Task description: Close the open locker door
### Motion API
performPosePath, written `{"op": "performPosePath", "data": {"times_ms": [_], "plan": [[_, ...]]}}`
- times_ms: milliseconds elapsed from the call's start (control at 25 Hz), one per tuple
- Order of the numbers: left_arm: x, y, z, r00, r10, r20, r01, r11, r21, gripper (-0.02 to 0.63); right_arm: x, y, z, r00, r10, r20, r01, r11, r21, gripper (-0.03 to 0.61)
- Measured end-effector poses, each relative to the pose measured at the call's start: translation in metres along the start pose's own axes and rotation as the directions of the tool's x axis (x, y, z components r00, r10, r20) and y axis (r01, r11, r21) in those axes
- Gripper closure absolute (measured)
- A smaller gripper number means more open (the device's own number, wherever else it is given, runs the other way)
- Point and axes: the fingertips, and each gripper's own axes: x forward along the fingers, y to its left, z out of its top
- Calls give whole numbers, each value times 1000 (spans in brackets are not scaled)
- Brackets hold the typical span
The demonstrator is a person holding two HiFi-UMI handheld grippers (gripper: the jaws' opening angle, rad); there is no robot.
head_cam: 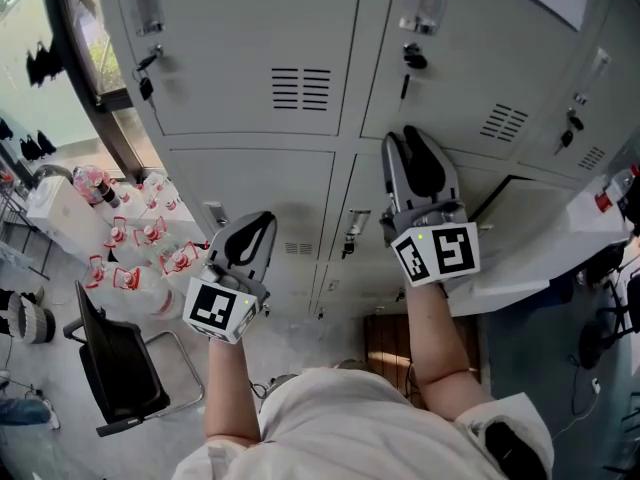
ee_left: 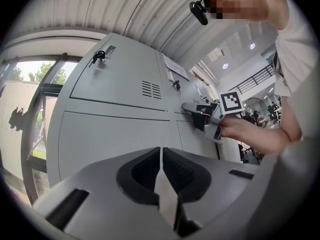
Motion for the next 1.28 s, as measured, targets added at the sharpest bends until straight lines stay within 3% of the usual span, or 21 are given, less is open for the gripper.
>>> {"op": "performPosePath", "data": {"times_ms": [240, 640, 920, 1280], "plan": [[1, 0, -3, 1000, -2, -8, 2, 1000, 2, 607, 0, -2, 0, 1000, -2, 7, 2, 1000, 0, 501], [7, -13, -7, 999, -45, -8, 45, 999, 17, 607, -17, 12, -4, 999, 43, -16, -43, 999, 24, 474], [16, -36, -22, 993, -110, -45, 109, 994, -20, 607, -48, 18, -23, 996, 36, -83, -32, 998, 47, 479], [34, -79, -45, 969, -231, -83, 227, 972, -58, 607, -103, 8, -54, 982, -25, -185, 34, 998, 48, 548]]}}
